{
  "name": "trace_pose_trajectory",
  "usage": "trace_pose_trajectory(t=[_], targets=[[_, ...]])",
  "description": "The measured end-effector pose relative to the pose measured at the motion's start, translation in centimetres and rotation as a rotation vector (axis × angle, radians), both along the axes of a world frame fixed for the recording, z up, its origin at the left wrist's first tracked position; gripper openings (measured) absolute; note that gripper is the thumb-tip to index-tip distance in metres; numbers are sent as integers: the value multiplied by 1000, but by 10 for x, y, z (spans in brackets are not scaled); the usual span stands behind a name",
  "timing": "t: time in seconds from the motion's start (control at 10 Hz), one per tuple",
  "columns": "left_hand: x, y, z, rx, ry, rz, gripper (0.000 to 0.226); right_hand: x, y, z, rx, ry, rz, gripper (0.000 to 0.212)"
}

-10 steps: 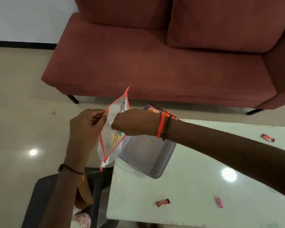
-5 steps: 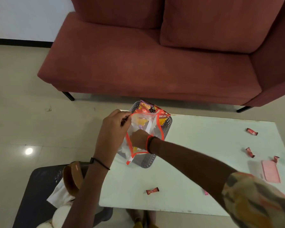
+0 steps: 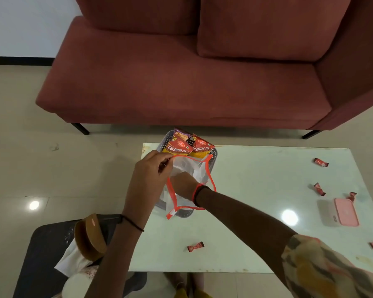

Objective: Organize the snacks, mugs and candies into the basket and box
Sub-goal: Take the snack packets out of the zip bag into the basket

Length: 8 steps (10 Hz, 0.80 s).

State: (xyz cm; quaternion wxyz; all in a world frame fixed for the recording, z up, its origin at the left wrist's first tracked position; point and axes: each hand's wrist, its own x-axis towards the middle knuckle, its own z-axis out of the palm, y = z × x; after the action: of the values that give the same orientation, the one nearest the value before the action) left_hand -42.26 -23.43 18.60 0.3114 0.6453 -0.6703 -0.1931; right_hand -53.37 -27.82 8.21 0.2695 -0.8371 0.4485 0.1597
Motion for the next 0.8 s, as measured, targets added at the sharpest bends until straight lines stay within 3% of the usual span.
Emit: trace_pose_trajectory(t=[0.1,0.3,0.5,0.8], targets=[[3,0,-3,15,-1,24,23,-1,-2,0,-158,60,182,35],[25,-12,-5,29,-39,93,17,15,-7,43,-335,20,237,33],[67,-32,9,32,-108,199,17,23,-23,101,-307,-206,36,38],[110,-47,25,-1,-128,275,21,-15,-72,190,-46,-780,-329,21]])
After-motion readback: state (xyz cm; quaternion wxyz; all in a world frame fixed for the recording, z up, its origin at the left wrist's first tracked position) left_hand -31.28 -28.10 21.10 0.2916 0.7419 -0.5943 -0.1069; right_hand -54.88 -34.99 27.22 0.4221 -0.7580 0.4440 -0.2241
